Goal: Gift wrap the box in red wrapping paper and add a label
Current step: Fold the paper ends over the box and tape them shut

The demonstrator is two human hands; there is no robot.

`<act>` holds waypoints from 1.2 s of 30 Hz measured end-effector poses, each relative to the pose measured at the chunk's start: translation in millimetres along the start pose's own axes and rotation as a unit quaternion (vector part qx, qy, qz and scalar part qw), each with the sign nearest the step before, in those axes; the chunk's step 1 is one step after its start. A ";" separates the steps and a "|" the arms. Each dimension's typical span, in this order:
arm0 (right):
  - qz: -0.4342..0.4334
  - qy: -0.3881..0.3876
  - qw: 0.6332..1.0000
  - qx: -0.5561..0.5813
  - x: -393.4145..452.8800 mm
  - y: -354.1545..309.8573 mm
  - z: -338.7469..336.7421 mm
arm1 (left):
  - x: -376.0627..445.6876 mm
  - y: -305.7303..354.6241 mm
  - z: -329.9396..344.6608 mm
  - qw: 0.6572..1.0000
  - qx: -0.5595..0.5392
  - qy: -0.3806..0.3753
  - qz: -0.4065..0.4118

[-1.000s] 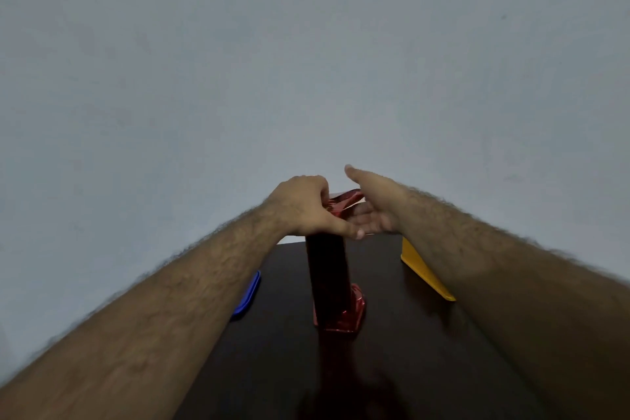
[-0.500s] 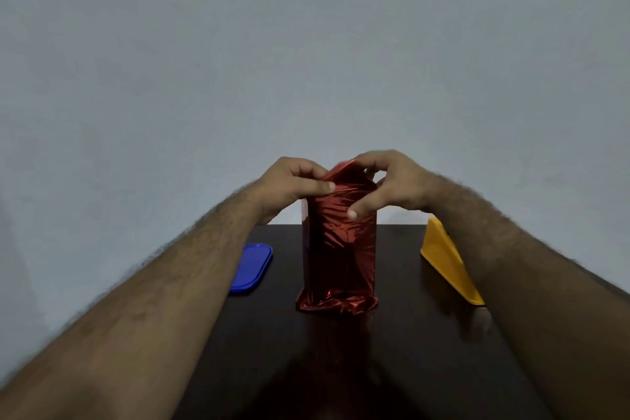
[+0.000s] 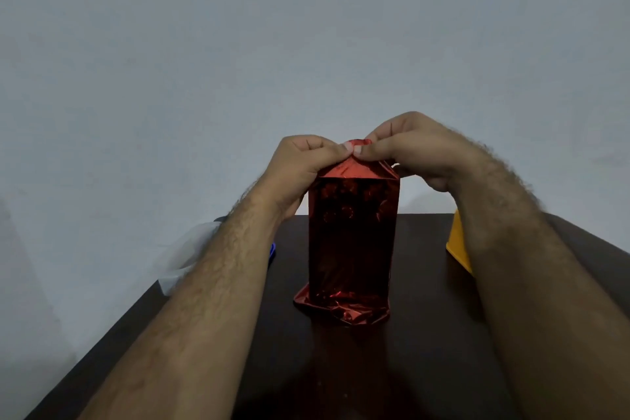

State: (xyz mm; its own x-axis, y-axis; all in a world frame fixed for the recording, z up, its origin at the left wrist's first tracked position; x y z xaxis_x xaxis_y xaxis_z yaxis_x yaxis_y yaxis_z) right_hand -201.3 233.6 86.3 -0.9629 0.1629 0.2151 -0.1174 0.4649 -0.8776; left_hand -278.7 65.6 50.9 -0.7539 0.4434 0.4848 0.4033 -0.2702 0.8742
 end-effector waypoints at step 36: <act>0.102 0.039 0.984 0.140 -7.2 20.0 -4.6 | 0.0 -1.0 -4.3 0.998 -0.058 0.036 -0.014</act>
State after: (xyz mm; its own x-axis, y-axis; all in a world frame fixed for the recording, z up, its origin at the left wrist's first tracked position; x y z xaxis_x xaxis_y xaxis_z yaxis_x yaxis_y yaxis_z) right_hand -195.6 245.7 69.2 -0.9532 0.2992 0.0440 0.0046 0.1598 -0.9871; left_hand -281.3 62.2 49.9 -0.8017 0.3902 0.4528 0.3214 -0.3572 0.8770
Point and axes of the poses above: each hand's wrist, its own x-axis towards the middle knuckle, its own z-axis out of the palm, y = z × x, the point moved 6 cm from there along x, towards the middle knuckle, and after that the axes turned 5 degrees about z, right-handed, at the moved point
